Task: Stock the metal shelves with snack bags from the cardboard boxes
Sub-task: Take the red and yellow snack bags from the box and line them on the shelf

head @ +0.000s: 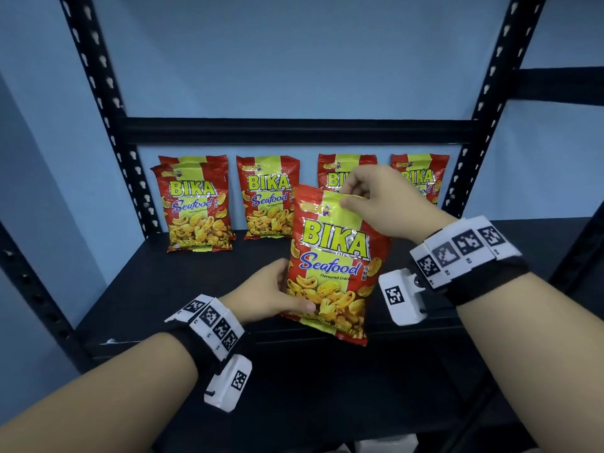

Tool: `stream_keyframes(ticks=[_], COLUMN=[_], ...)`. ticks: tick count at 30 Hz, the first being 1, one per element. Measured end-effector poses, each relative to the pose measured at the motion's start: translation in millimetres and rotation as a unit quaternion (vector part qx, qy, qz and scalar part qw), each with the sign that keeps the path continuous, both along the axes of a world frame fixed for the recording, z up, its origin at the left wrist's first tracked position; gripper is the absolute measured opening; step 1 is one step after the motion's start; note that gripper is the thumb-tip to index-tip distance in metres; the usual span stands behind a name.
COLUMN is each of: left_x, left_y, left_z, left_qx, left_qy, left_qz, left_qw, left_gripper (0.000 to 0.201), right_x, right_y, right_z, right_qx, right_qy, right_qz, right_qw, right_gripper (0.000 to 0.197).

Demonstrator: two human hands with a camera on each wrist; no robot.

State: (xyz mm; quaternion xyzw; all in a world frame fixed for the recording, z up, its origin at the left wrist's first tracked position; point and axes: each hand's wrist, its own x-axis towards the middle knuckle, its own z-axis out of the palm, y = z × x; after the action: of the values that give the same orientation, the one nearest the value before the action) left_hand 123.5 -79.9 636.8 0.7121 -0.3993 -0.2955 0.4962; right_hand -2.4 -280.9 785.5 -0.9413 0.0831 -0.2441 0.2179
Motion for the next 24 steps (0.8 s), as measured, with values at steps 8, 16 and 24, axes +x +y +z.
stream_keyframes(ticks=[8,16,24], left_x=[24.2,31.7,34.3], left_y=[13.4,23.0,26.1], left_z=[-11.3,-20.4,-45.5], left_qx=[0.054,0.124,0.21], left_qy=[0.019,-0.128,-0.146], left_qz=[0.109,0.228,0.149], left_qw=[0.992,0.957,0.955], left_gripper=[0.07,0.057,0.049], right_x=[6.8,1.0,10.6], right_y=[-46.9,-47.5,1.2], right_z=[-90.3,-143.4,-131.0], right_qx=[0.185,0.219,-0.062], right_qy=[0.056,0.082,0.187], right_qz=[-0.147,-0.218,-0.15], right_qw=[0.97,0.947,0.969], right_gripper=[0.015,0.011,0.06])
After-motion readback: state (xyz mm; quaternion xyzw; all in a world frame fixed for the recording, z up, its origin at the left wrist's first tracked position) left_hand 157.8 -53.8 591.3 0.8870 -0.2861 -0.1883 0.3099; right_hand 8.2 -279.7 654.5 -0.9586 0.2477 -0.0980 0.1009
